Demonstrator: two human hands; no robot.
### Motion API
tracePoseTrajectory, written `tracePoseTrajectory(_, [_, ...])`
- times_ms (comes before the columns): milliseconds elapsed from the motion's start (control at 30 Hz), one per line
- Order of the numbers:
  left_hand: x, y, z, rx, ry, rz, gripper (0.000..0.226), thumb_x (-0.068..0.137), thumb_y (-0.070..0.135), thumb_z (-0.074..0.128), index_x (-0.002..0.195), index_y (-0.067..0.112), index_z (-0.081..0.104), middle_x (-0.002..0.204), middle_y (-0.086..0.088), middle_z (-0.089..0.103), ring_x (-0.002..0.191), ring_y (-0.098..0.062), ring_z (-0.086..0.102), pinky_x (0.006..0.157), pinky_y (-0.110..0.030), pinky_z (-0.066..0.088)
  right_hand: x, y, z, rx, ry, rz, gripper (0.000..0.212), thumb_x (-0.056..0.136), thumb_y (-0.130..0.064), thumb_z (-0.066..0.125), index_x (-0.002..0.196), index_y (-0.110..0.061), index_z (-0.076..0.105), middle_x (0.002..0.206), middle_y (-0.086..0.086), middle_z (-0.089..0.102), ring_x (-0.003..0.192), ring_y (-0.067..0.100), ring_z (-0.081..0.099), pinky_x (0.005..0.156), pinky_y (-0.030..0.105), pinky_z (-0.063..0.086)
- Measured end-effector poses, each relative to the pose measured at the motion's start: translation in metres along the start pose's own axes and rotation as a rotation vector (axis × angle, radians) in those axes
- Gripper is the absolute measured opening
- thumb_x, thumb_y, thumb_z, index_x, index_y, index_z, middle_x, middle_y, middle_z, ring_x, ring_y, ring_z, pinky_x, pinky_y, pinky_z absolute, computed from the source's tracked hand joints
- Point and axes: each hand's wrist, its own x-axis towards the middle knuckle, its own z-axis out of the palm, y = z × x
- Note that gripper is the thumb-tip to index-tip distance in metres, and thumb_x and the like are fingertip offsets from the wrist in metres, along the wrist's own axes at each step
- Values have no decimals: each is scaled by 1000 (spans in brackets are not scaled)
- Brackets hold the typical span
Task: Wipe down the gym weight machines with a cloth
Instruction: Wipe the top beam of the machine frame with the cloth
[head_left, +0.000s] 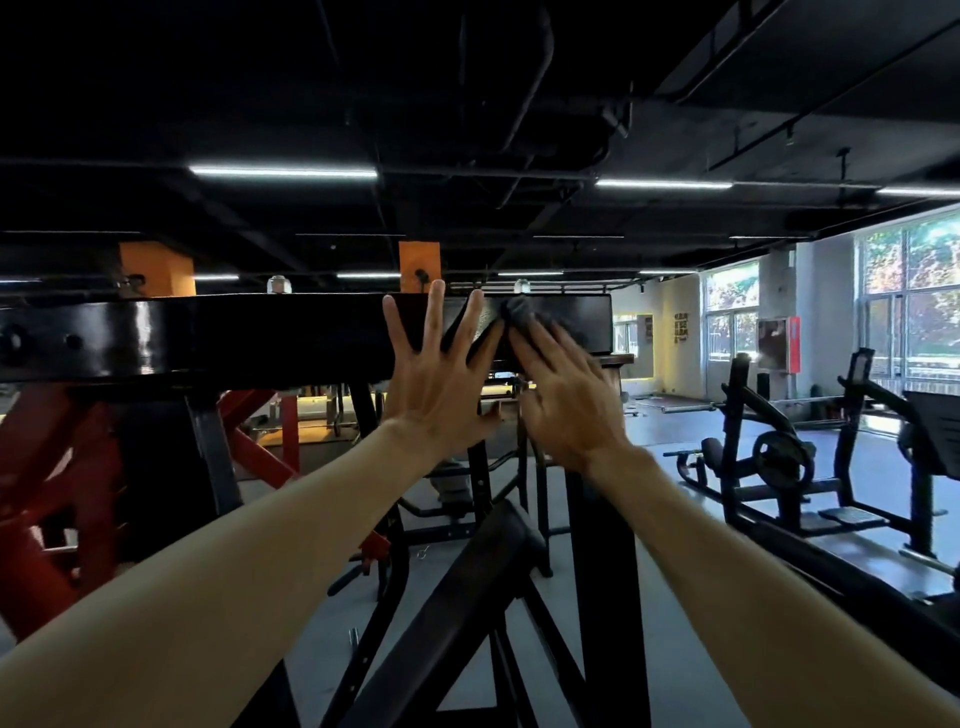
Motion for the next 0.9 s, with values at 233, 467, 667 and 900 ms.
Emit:
tracePoseTrajectory(233, [1,0,-6,45,-76,16,105,81,86,33,162,27,2,168,-14,-16,149,-54,-13,106,-84,3,26,59,-9,201,52,273,63,97,-26,28,160,-26,22,169,-4,14,149,28,29,116,53,35])
tracePoseTrajectory(467, [1,1,-17,25,-159,27,106,85,84,36,160,27,-12,165,-12,-27,148,-53,-21,108,-82,5,-32,16,39,124,265,271,77,88,7,69,154,-12,34,157,12,42,145,34,34,117,46,35])
tracePoseTrajectory(667, [-4,-2,-18,38,-152,58,102,87,78,39,160,27,-11,165,-14,-27,147,-53,-22,108,-82,5,-3,4,18,163,211,305,69,93,12,43,157,-9,30,164,14,26,140,41,28,98,36,50])
tracePoseTrajectory(900, [-5,-7,-21,17,-173,90,98,89,73,40,160,27,-10,167,-8,-24,148,-47,-27,112,-77,2,25,-24,1,226,202,454,64,94,10,49,154,-5,33,161,20,29,137,37,32,105,43,48])
